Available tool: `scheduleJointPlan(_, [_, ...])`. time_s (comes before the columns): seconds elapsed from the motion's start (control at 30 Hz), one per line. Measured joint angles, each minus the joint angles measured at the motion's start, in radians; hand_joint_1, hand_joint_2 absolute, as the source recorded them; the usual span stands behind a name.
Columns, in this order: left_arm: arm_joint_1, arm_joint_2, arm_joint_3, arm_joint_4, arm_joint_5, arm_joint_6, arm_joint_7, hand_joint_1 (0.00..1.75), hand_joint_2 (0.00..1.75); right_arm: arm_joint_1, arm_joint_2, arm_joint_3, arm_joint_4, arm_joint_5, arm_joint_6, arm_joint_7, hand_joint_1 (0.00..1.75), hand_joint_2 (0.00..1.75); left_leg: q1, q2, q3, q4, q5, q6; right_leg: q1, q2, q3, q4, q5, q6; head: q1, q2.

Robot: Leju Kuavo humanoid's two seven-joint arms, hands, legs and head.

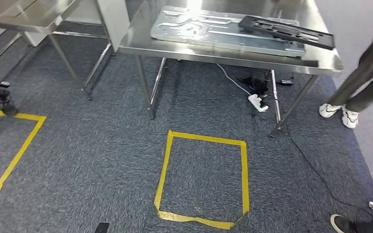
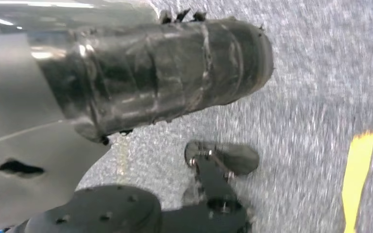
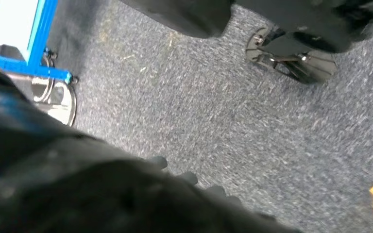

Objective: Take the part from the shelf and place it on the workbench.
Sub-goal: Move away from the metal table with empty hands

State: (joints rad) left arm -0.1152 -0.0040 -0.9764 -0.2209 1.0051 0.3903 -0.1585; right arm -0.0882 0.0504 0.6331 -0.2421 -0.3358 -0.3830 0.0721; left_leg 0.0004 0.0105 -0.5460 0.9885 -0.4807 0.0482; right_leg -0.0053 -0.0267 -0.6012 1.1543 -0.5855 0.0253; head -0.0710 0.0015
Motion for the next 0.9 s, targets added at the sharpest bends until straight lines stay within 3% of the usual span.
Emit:
scheduleJointPlan(0.07, [-0.002,0.000,0.000,0.000,0.004,0.001,0.001,0.00,0.00,0.001,0.000,0.011,0.004,0.015,0.005,0.005,0.00,0.00,0.000,-0.024,-0.009,0.004,0.004,0.004,-0.002,0.018,-0.049,0.114,-0.044,0.000,0.001,0.000])
scheduleJointPlan(0.1, [-0.002,0.000,0.000,0.000,0.007,0.002,0.005,0.00,0.00,0.002,0.000,0.017,0.005,0.025,0.009,0.007,0.00,0.00,0.000,-0.037,-0.012,0.007,0.005,0.004,-0.003,0.021,-0.056,0.132,-0.041,0.000,0.001,0.000])
scheduleJointPlan(0.13, [-0.001,0.000,-0.001,0.000,0.009,0.003,0.010,0.00,0.00,0.003,0.000,0.024,0.006,0.034,0.013,0.010,0.00,0.00,0.000,-0.050,-0.014,0.010,0.005,0.004,-0.005,0.023,-0.045,0.111,-0.019,-0.001,0.001,0.000])
scheduleJointPlan(0.17, [-0.001,0.001,-0.001,0.000,0.011,0.005,0.014,0.00,0.00,0.002,0.000,0.030,0.007,0.041,0.015,0.012,0.00,0.00,0.001,-0.064,-0.015,0.015,0.005,0.002,-0.007,0.030,-0.016,0.052,0.018,-0.002,0.001,0.000])
scheduleJointPlan(0.23, [-0.001,0.001,-0.001,0.000,0.012,0.008,0.022,0.00,0.00,0.000,-0.001,0.041,0.008,0.051,0.016,0.015,0.00,0.00,0.001,-0.088,-0.020,0.025,0.003,-0.005,-0.013,0.071,0.045,-0.074,0.063,-0.005,0.000,0.000])
scheduleJointPlan(0.3, [-0.003,0.002,-0.001,0.000,0.012,0.010,0.025,0.00,0.00,-0.001,-0.002,0.052,0.008,0.055,0.017,0.016,0.00,0.00,0.002,-0.110,-0.031,0.031,0.006,-0.018,-0.014,0.099,0.065,-0.127,0.070,-0.008,0.001,0.000])
scheduleJointPlan(0.37, [-0.003,0.005,-0.001,0.000,0.018,0.016,0.030,0.00,0.00,-0.002,-0.002,0.066,0.008,0.063,0.022,0.018,0.00,0.00,0.005,-0.128,-0.040,0.027,0.011,-0.032,-0.012,0.082,0.064,-0.132,0.076,-0.017,0.001,0.000])
scheduleJointPlan(0.43, [-0.017,0.000,0.000,0.000,0.052,0.052,0.060,0.00,0.00,-0.009,0.000,0.084,0.009,0.103,0.056,0.031,0.00,0.00,0.007,-0.103,-0.057,0.051,-0.009,-0.040,-0.015,0.059,0.066,-0.138,0.084,-0.032,-0.003,0.000])
scheduleJointPlan(0.53, [-0.121,-0.049,0.002,-0.001,0.117,0.187,0.179,0.00,0.00,-0.041,0.010,0.135,0.010,0.207,0.159,0.078,0.00,0.00,0.013,-0.031,-0.139,0.220,-0.096,-0.052,-0.012,0.012,0.058,-0.142,0.093,-0.044,-0.017,0.000])
scheduleJointPlan(0.6, [-0.189,-0.092,0.008,-0.002,0.124,0.263,0.232,0.00,0.00,-0.064,0.018,0.168,0.010,0.235,0.198,0.096,0.00,0.00,0.015,-0.018,-0.174,0.308,-0.118,-0.058,-0.008,-0.025,0.055,-0.141,0.094,-0.045,-0.018,0.000])
scheduleJointPlan(0.63, [-0.207,-0.113,0.011,-0.002,0.114,0.284,0.240,0.00,0.00,-0.073,0.021,0.179,0.010,0.231,0.201,0.097,0.00,0.00,0.015,-0.015,-0.164,0.299,-0.104,-0.057,-0.007,-0.040,0.056,-0.141,0.094,-0.045,-0.018,0.000])
scheduleJointPlan(0.67, [-0.215,-0.131,0.012,-0.003,0.097,0.293,0.241,0.00,0.00,-0.079,0.023,0.186,0.009,0.219,0.192,0.095,0.00,0.00,0.013,-0.009,-0.134,0.255,-0.075,-0.053,-0.005,-0.051,0.058,-0.141,0.093,-0.044,-0.018,0.000])
scheduleJointPlan(0.73, [-0.197,-0.150,0.008,-0.003,0.055,0.276,0.220,0.00,0.00,-0.079,0.024,0.193,0.009,0.177,0.152,0.075,0.00,0.00,0.002,0.035,-0.052,0.114,-0.020,-0.037,-0.002,-0.065,0.063,-0.141,0.091,-0.041,-0.018,0.000])
scheduleJointPlan(0.8, [-0.144,-0.140,0.005,-0.003,0.040,0.199,0.144,0.00,0.00,-0.067,0.020,0.193,0.008,0.144,0.118,0.038,0.00,0.00,-0.010,0.073,-0.009,0.027,-0.008,-0.026,0.002,-0.073,0.063,-0.139,0.088,-0.035,-0.016,0.000])
scheduleJointPlan(0.9, [-0.061,-0.100,0.006,-0.001,0.057,0.104,0.046,0.00,0.00,-0.042,0.006,0.193,0.011,0.123,0.103,-0.002,0.00,0.00,-0.008,0.054,-0.003,0.007,-0.011,-0.021,0.004,-0.085,0.066,-0.141,0.082,-0.020,-0.014,0.000])
